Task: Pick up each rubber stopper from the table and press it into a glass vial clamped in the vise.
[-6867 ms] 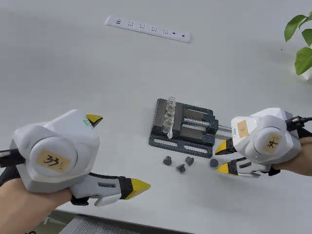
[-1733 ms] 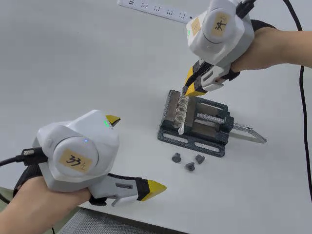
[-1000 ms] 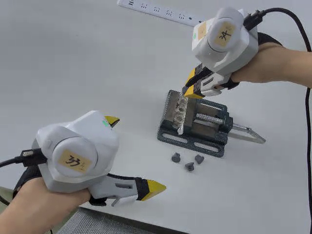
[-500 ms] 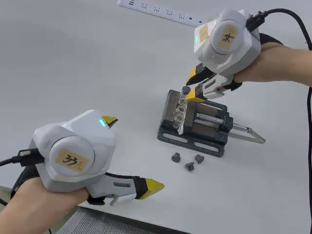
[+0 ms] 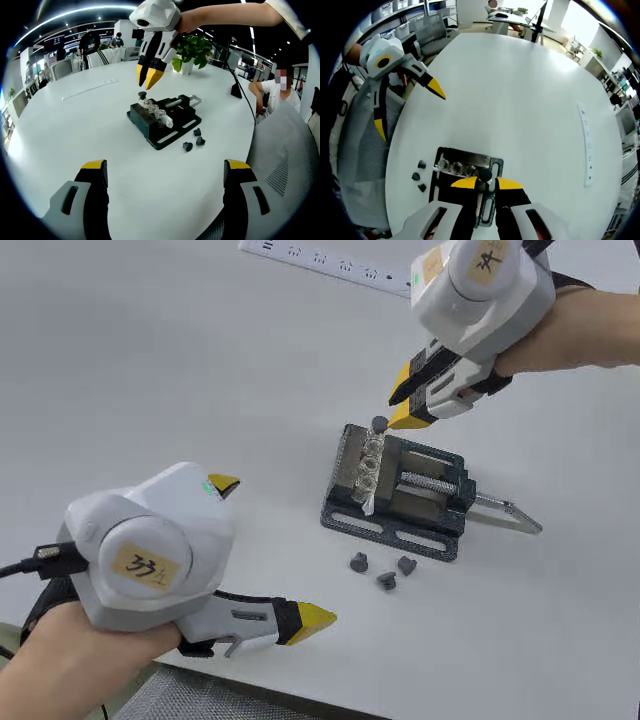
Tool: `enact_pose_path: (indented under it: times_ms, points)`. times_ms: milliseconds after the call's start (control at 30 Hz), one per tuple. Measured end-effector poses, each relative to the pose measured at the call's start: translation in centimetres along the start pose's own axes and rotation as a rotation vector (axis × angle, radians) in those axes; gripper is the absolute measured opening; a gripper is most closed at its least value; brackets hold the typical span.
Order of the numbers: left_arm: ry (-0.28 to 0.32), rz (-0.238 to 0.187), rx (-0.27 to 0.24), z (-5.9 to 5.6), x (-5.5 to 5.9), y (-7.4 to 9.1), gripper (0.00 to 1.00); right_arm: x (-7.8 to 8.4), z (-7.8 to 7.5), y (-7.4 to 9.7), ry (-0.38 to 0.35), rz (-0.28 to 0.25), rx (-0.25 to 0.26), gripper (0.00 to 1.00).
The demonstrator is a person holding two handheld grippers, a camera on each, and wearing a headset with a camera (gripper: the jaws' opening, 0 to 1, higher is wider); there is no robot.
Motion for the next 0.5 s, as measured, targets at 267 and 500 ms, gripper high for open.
enact_pose_path:
  times_ms: [267, 500]
  points:
    - [0.006, 0.0, -0.007, 0.14, 0.11, 0.11, 0.96, -0.14, 0.02, -0.55, 0.02, 0.018, -0.016, 0.05]
    - [0.012, 0.006, -0.006, 0.1, 0.32, 0.12, 0.96, 0.05, -0.15, -0.82, 0.019, 0.023, -0.021, 0.03]
Point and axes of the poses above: the centre of the closed fingertips' face, and the gripper's own axes: y roughly backward along the fingers, z roughly to its left, x roughly out of its underside, the point moved 6 cm from there along y, roughly backward along the fingers, and after that the axes turned 8 degrees about -z, right-handed, at the moved point
